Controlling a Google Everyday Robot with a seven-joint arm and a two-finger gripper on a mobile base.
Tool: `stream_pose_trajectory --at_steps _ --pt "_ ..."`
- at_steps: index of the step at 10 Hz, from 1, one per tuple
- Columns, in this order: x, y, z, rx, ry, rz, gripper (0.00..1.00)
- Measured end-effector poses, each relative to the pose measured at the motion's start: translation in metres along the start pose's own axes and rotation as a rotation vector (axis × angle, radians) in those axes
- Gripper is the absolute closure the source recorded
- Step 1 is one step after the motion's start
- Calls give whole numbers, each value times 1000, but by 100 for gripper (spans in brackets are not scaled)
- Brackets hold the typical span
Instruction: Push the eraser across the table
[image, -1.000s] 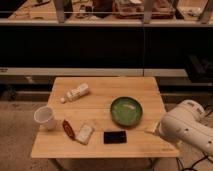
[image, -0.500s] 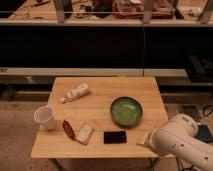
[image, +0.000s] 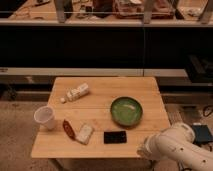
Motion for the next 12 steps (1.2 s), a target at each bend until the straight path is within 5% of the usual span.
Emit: stream_pose_trajectory --at_steps 6,12 --pt "-19 -5 37 113 -80 52 100" --pt "-31 -39 56 260 -39 8 100"
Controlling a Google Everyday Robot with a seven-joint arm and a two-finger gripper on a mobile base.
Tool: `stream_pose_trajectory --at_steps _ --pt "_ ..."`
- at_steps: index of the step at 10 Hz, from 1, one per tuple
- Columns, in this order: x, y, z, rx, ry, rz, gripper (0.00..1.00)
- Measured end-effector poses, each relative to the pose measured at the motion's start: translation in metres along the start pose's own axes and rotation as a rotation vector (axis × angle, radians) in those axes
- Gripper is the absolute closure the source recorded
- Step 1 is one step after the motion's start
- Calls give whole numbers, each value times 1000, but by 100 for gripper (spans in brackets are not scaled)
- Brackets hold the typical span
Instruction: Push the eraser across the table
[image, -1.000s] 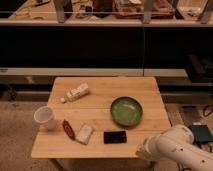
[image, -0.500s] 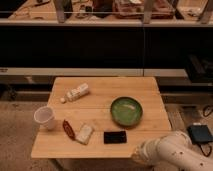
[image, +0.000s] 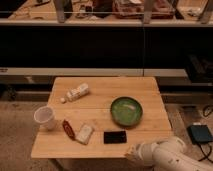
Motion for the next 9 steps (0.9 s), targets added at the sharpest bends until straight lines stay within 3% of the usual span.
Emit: stream_pose_trajectory --at_steps 4,9 --pt "-12 -16 20 34 -12 -29 100" --pt "-1 -44 45 46 -7 -50 100"
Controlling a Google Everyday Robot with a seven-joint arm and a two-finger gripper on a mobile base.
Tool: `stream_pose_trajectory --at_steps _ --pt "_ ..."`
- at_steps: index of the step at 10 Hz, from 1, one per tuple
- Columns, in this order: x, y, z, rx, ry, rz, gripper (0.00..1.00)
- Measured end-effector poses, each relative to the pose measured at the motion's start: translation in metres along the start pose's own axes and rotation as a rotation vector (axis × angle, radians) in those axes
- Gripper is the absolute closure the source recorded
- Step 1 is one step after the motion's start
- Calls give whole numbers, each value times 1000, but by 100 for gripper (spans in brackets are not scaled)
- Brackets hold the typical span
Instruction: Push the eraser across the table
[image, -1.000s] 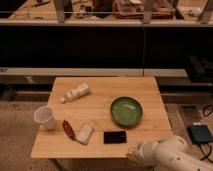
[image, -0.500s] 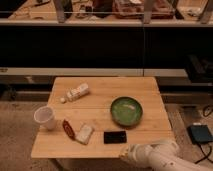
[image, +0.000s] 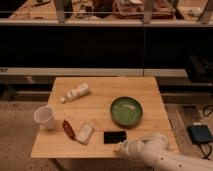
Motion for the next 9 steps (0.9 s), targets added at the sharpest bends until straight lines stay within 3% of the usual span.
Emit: stream_pose_trajectory --at_steps 4,9 --pt "16 -11 19 15 5 8 100" --pt "54 -24 23 35 62 -10 100"
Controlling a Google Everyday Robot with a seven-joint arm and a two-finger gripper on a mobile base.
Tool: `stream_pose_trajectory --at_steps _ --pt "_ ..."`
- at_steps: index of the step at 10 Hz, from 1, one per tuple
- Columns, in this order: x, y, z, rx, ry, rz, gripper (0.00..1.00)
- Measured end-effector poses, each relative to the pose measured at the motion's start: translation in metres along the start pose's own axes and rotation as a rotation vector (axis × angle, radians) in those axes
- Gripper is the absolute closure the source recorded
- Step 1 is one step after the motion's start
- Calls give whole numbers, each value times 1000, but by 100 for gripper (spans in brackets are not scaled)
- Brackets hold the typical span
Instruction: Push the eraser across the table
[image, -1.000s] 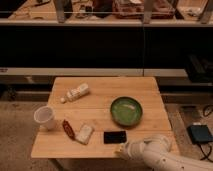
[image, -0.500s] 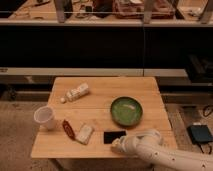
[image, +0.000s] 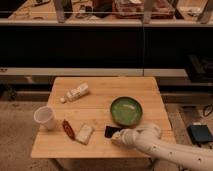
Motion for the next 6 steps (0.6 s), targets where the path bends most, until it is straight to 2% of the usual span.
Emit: stream_pose_trajectory --at_steps 6 --pt "36 6 -2 -19 64 -17 100"
